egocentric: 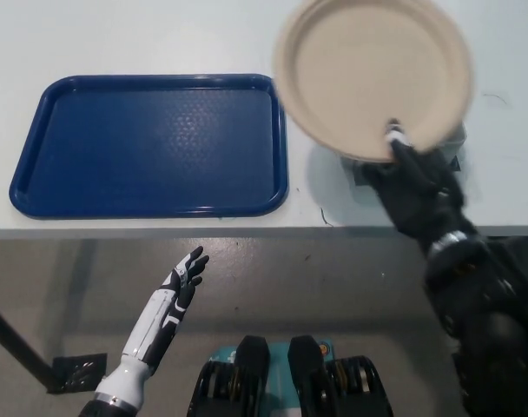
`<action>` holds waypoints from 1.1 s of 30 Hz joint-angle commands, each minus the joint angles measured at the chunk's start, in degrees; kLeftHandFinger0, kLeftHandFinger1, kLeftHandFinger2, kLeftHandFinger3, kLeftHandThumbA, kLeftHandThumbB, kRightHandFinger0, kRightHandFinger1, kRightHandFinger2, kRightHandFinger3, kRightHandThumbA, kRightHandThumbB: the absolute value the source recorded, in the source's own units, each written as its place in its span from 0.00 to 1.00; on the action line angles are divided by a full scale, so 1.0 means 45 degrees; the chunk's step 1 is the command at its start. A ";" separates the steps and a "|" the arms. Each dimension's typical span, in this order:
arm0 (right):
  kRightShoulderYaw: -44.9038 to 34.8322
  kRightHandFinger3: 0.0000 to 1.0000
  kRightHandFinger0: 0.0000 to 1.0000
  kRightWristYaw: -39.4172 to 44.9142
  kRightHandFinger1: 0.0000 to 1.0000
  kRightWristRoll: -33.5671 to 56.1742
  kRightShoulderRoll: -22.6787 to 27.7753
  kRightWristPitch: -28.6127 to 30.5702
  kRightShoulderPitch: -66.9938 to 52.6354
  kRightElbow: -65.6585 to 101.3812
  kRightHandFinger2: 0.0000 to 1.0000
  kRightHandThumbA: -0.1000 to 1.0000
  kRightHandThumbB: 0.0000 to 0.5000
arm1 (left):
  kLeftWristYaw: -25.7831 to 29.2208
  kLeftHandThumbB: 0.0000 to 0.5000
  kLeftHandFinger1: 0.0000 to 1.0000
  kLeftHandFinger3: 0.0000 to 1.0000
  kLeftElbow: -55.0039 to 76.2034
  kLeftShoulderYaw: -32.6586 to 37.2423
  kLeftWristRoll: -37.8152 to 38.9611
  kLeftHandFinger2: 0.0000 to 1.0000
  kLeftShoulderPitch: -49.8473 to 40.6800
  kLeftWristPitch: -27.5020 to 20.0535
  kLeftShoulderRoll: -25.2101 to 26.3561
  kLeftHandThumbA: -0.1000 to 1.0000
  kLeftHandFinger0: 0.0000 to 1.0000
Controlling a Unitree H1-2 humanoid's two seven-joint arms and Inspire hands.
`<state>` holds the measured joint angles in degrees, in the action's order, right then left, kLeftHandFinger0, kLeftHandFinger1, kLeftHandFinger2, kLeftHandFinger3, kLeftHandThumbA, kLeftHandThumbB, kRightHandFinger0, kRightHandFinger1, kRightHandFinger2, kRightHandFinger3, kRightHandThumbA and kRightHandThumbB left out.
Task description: Use the right hand to pick up a plate from a leveled surface and place it into a tray on the left side
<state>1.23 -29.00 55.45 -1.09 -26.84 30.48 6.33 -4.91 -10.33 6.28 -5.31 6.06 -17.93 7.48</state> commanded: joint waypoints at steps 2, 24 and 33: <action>0.0256 1.00 0.00 0.0609 0.37 -0.0759 -0.0798 -0.0020 0.1754 -0.1888 0.70 0.00 0.08 | -0.0098 0.36 1.00 1.00 0.0305 -0.0010 -0.0057 1.00 0.0244 -0.0323 0.0087 1.00 1.00; -0.0425 0.78 0.00 0.2759 0.39 -0.4228 -0.3514 0.2566 0.7347 -1.2065 0.89 0.00 0.11 | -0.0328 0.43 1.00 1.00 0.0670 0.0068 -0.0200 1.00 0.0172 0.0048 0.0164 1.00 1.00; -0.1285 0.68 0.00 0.2757 0.29 -0.4792 -0.3874 0.3516 0.8912 -1.5065 0.81 0.00 0.33 | -0.0373 0.44 1.00 1.00 0.0658 0.0182 -0.0366 1.00 0.0249 0.0103 0.0131 1.00 1.00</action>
<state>-2.37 -18.73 36.15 -17.00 -16.21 64.46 -59.02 -5.82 -9.41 6.65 -6.24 6.07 -17.37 7.57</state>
